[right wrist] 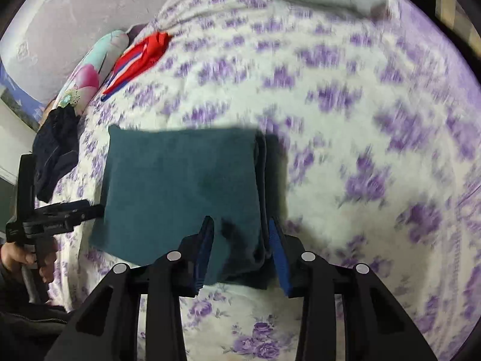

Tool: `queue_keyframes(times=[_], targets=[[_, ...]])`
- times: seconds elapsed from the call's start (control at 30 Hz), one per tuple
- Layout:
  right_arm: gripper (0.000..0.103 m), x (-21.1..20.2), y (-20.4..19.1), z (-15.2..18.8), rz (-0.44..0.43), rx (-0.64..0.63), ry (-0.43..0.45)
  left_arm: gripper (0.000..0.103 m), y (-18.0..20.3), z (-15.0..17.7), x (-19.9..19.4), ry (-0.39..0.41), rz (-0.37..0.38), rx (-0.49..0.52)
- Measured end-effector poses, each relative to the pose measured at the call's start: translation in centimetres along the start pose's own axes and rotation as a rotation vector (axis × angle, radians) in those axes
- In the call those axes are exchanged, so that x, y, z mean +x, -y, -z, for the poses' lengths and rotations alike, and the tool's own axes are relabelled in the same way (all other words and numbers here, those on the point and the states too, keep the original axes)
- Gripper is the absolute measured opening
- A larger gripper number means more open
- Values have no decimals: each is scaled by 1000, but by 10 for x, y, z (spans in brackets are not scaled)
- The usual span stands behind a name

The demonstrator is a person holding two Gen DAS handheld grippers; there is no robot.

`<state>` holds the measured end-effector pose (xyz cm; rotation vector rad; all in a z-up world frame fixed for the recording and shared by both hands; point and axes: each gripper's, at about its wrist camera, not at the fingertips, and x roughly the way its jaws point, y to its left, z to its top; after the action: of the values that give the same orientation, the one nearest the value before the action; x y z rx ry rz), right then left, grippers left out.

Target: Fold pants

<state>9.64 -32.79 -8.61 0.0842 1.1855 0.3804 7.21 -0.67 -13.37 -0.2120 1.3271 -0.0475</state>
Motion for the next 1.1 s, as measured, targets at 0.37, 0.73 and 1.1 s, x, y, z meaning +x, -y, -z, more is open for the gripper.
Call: queue_keyframes(times=[0.37,0.73,1.1], targets=[[51,38,1,0,133,33,-96,88,3,4,8,-23,15,-7],[78,-10,29,-11,6,238,103,89,3,-23,-7,-44,58,4],[82,7,37,-7,-42,287,59,89,23,-51,23,-200,177,13]])
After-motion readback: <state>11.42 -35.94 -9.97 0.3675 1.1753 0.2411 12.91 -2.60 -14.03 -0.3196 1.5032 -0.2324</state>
